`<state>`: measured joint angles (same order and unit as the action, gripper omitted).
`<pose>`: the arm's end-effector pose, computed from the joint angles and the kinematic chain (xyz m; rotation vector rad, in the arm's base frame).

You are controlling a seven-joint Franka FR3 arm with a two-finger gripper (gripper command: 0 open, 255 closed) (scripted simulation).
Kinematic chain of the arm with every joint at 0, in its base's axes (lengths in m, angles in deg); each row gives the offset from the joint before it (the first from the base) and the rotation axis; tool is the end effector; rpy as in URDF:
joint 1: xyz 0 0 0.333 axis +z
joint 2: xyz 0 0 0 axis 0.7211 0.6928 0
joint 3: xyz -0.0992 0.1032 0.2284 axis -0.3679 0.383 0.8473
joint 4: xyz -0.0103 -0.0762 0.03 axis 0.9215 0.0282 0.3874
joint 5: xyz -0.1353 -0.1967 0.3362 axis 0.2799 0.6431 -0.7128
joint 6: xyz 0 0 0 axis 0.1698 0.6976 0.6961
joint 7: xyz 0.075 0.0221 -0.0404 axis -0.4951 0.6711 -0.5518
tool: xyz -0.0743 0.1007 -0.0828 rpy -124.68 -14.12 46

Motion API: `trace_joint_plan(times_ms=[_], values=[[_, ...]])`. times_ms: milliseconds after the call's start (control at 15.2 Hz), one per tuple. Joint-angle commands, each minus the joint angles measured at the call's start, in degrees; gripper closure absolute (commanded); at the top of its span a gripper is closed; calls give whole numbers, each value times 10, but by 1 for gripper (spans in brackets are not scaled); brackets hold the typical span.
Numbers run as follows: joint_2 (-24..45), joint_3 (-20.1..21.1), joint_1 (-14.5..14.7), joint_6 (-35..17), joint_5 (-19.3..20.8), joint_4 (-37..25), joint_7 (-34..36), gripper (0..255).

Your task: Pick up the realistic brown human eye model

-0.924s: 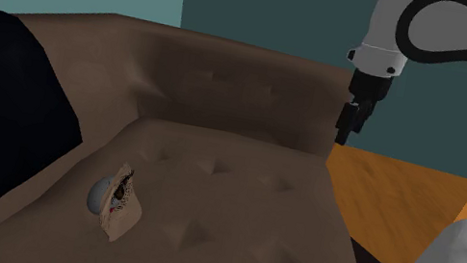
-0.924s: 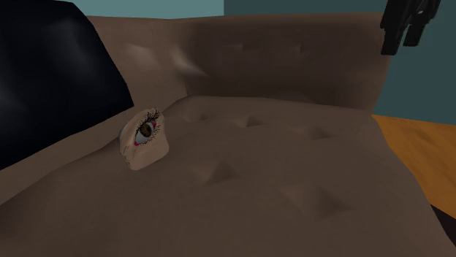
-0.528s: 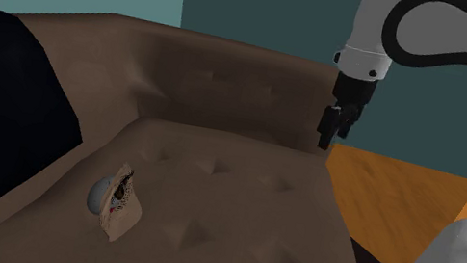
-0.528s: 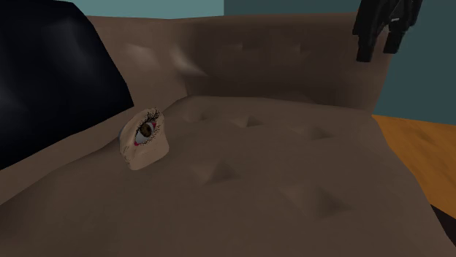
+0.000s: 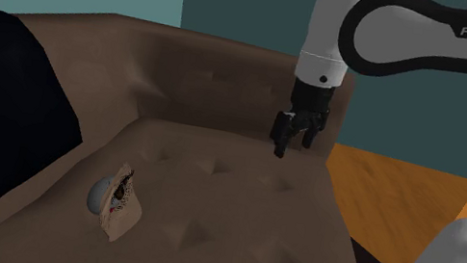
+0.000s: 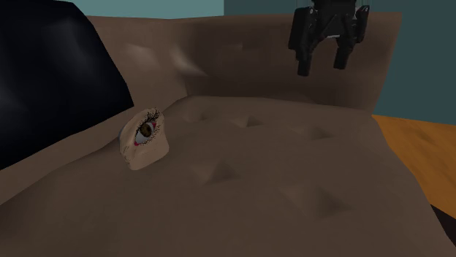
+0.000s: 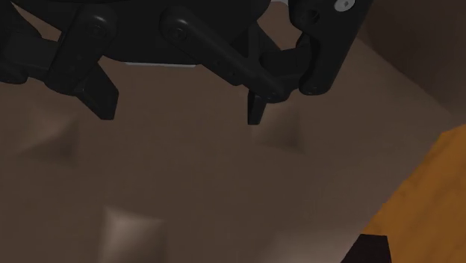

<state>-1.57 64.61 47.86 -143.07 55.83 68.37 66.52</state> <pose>0.3899 0.1607 0.4690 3.0959 -0.0167 -0.0375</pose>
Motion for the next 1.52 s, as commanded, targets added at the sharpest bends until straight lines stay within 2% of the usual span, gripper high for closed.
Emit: trace_joint_plan(times_ms=[0, 396, 726, 1122, 1452], values=[[28, 24, 1, -19, -12, -14, 37, 0], [125, 91, -3, -67, -22, -79, 145, 0], [224, 145, -7, -101, 1, -154, 242, 0], [366, 191, 8, -122, 73, -271, 369, 0], [494, 197, 58, -113, 151, -399, 466, 0]])
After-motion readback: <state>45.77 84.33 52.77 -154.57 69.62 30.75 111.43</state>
